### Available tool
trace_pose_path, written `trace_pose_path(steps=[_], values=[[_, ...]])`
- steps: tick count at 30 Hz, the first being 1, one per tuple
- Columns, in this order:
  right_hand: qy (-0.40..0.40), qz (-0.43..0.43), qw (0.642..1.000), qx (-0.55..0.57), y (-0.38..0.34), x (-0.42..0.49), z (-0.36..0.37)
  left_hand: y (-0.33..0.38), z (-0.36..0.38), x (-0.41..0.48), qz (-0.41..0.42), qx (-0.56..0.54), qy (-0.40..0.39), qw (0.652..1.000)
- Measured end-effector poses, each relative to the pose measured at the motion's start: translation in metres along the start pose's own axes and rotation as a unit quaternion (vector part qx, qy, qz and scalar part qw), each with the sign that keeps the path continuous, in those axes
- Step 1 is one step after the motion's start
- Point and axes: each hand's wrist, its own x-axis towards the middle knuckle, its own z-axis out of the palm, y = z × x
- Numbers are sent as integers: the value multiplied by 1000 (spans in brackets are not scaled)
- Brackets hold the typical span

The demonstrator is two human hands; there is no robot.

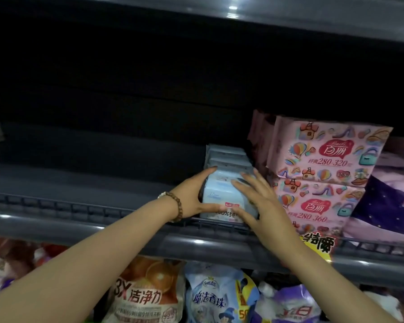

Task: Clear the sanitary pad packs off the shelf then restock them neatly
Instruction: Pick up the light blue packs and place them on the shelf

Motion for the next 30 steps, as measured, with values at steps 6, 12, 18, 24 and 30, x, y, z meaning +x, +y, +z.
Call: trace_pose_path(steps=[6,12,18,24,30], values=[[-18,-16,999,-35,4,-1,-4,6,10,2,-7,-13,9,1000],[-26,20,998,-44,-15,-12,-15,26,-3,-30,-34,11,58,998],[-22,10,1000,19,-74,-63,-17,30,-14,-141,4,130,155,979],[-168,142,959,177,-93,-142,84,-46,59,-239,-177,-29,36,983],[-297,450,755,373,-86,-215,190,-114,143,-288,-441,-61,-73,892]])
